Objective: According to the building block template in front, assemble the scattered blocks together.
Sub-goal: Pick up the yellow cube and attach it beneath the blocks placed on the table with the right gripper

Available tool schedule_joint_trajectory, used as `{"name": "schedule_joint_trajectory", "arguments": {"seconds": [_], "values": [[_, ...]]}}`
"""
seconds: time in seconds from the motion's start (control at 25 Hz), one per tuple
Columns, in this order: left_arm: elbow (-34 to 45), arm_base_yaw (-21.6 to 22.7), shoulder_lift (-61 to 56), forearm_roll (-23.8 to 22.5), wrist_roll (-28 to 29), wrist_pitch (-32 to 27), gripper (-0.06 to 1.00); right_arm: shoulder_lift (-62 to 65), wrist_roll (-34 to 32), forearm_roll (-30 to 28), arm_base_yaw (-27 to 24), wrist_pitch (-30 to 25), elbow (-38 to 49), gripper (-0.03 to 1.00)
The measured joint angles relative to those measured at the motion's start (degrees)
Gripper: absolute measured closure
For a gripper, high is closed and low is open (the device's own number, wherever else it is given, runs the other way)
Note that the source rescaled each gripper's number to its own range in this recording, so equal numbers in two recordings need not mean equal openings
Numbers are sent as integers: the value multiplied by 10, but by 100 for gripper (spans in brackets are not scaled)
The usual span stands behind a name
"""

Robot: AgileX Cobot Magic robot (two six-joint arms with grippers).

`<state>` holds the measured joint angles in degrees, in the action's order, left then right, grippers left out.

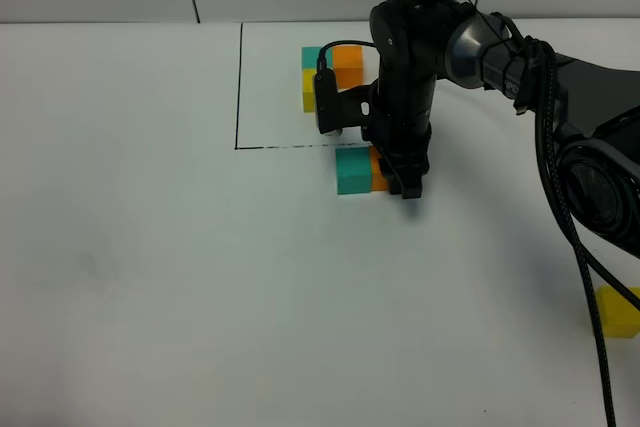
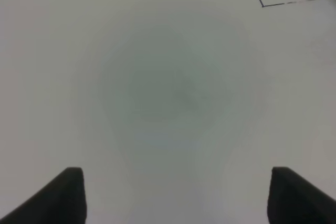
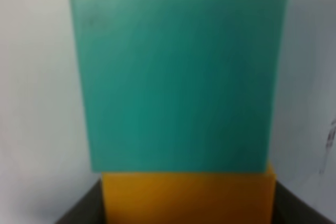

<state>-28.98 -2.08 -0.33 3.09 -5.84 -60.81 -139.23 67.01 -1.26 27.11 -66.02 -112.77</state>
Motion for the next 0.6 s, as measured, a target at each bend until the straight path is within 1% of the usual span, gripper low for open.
{"name": "schedule_joint_trajectory", "arguments": {"seconds": [0.12, 0.24, 0.32, 0.4, 0.48, 0.6], "values": [[0, 0, 0, 0, 0, 0, 32, 7, -13, 2, 3, 0, 4, 61], [0, 0, 0, 0, 0, 0, 32, 29, -53, 0, 4, -11, 4, 31], [0, 0, 0, 0, 0, 0, 32, 55, -95, 1, -2, -24, 6, 20], [0, 0, 0, 0, 0, 0, 32, 81, -148, 4, -14, -29, 15, 15], [0, 0, 0, 0, 0, 0, 32, 107, -214, 13, -30, -29, 40, 15], [0, 0, 0, 0, 0, 0, 32, 168, -288, 13, -59, -30, 122, 16]]}}
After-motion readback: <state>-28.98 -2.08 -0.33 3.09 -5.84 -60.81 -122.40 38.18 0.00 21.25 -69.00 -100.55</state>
